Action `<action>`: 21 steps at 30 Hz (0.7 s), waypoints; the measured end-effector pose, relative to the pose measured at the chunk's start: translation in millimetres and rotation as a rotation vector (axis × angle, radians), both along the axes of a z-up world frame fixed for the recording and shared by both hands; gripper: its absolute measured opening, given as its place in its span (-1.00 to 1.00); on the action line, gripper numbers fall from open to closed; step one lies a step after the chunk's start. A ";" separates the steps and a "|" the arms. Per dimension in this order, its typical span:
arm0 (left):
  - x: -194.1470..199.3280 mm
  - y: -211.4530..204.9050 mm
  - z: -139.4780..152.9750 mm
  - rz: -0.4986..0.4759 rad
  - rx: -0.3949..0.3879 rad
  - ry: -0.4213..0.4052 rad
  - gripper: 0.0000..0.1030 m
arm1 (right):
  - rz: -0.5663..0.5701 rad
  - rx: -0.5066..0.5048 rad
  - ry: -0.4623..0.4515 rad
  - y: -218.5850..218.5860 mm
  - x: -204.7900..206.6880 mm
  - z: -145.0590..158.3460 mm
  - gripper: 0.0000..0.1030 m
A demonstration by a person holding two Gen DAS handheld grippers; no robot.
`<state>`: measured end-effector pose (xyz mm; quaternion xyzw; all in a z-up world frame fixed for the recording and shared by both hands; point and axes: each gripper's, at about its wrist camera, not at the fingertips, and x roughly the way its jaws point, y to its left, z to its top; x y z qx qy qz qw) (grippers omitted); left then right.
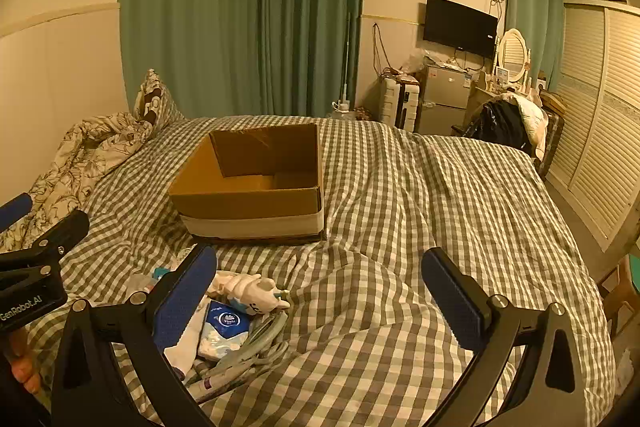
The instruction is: Organize objects
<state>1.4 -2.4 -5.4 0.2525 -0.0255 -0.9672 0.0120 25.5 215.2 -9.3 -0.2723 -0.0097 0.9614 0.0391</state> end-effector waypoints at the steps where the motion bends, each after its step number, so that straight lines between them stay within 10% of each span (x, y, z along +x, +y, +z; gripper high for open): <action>1: -0.2 -0.6 -0.2 0.001 0.001 -0.001 1.00 | 0.001 0.000 0.001 0.1 0.2 0.2 0.99; 21: -0.1 1.0 -2.1 0.003 0.008 -0.008 1.00 | 0.035 0.024 0.004 -9.5 2.0 2.7 0.99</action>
